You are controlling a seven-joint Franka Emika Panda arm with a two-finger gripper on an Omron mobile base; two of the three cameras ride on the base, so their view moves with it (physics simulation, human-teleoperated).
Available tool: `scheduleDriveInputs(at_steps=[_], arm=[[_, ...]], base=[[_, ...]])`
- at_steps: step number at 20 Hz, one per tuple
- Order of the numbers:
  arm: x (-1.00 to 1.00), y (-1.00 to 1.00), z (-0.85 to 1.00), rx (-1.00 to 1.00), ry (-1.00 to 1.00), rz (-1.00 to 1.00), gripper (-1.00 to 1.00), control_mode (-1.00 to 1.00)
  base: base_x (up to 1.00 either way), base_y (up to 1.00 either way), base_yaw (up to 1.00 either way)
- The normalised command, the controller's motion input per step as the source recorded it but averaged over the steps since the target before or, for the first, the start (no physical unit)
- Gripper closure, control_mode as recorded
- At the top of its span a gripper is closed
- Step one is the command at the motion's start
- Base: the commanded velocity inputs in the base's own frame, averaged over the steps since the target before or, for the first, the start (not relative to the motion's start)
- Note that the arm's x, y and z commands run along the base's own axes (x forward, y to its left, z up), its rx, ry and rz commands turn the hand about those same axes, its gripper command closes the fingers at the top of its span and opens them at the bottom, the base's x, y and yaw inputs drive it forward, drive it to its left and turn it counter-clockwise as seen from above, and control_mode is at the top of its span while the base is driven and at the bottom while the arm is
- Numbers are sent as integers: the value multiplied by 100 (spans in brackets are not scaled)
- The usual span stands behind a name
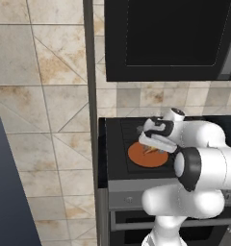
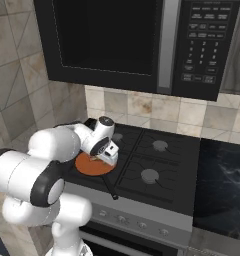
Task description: Retrieve the chicken drumstick from the fridge and place it on the saucepan with marinade on the stove.
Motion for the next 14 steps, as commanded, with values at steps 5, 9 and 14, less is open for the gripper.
scheduleDriveInputs(at_steps=[5, 9, 14], arm=[[-13, 0, 69, 0, -17, 0, -100, -100], [0, 0, 96, 0, -18, 0, -100, -100], [-35, 0, 86, 0, -17, 0, -100, -100]], base=[[0, 0, 0], [0, 0, 0], [0, 0, 0]])
